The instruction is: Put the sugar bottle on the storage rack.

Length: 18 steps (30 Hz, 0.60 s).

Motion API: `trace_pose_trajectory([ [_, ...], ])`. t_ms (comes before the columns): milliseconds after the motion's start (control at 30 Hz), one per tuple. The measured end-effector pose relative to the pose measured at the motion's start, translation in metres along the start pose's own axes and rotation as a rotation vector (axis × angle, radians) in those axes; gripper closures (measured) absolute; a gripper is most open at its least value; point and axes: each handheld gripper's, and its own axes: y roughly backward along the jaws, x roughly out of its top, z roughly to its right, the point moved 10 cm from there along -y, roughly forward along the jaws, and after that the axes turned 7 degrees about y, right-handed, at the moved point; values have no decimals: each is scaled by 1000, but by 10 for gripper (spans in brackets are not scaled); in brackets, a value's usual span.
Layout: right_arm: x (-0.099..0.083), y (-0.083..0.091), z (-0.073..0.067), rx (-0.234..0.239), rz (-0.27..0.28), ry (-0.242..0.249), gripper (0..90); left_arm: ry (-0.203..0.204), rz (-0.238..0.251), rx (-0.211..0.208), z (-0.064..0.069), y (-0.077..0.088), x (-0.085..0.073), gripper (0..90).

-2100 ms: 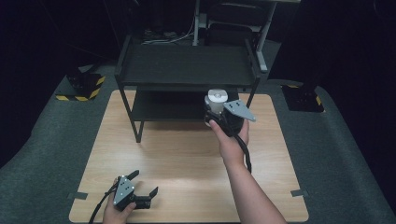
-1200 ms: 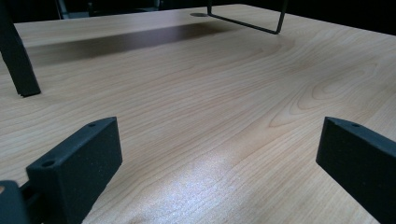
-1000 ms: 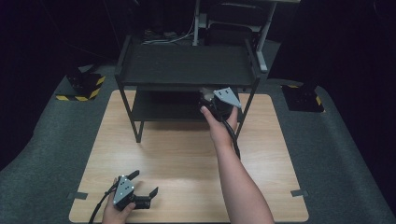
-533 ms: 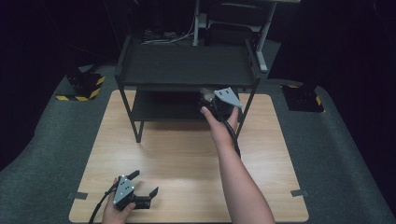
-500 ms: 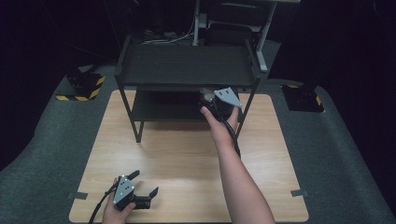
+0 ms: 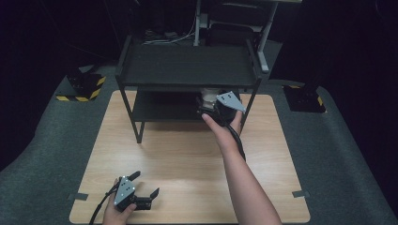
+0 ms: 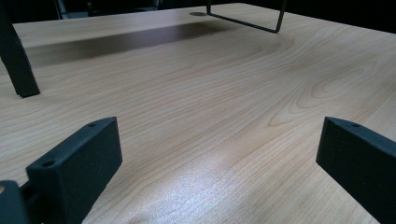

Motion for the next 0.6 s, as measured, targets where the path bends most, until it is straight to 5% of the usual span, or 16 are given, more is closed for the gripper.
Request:
trace_pose_trajectory([
  [600,-24,61,-3,89,58,35,0,-3,-1,7,1,0,0,5],
])
